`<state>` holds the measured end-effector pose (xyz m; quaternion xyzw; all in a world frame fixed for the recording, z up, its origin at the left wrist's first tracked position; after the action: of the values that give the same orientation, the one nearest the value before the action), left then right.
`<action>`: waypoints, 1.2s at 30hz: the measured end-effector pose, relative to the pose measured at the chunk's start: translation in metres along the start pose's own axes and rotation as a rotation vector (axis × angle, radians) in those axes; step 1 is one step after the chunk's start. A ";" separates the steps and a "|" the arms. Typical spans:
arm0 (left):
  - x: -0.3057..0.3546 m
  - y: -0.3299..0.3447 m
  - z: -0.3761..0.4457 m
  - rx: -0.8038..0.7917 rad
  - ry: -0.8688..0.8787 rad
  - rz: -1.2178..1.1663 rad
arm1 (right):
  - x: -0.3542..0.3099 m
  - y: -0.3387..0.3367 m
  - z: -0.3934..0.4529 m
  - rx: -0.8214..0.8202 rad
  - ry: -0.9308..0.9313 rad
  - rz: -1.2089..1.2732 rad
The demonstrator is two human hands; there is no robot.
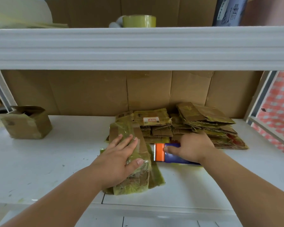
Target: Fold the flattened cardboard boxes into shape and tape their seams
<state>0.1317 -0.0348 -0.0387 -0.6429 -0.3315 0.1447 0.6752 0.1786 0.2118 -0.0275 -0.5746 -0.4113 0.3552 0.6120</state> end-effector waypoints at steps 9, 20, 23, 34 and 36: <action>-0.017 0.003 0.000 0.102 0.045 -0.313 | 0.013 0.057 -0.019 -0.029 0.059 -0.098; -0.021 0.012 -0.017 0.302 0.036 -0.535 | -0.065 0.021 -0.062 -0.009 -0.166 0.883; -0.022 0.014 -0.017 0.250 0.032 -0.435 | -0.072 0.032 -0.066 -0.127 -0.139 1.083; -0.017 0.000 -0.024 0.177 -0.137 -1.117 | -0.069 0.020 -0.074 -0.401 -0.127 0.908; -0.025 -0.004 -0.029 0.351 -0.129 -1.528 | -0.058 0.011 -0.067 -0.319 -0.098 0.910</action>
<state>0.1310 -0.0733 -0.0401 -0.1109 -0.6925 -0.2723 0.6588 0.2161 0.1327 -0.0439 -0.7654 -0.1956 0.5460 0.2788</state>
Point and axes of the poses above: each hand's wrist, its own z-axis towards the middle knuckle, its own y-axis out of the palm, x = y × z, the point moved 3 cm from there along z, towards the middle knuckle, and after that the axes turned 8 degrees about y, right-handed, at the moved point
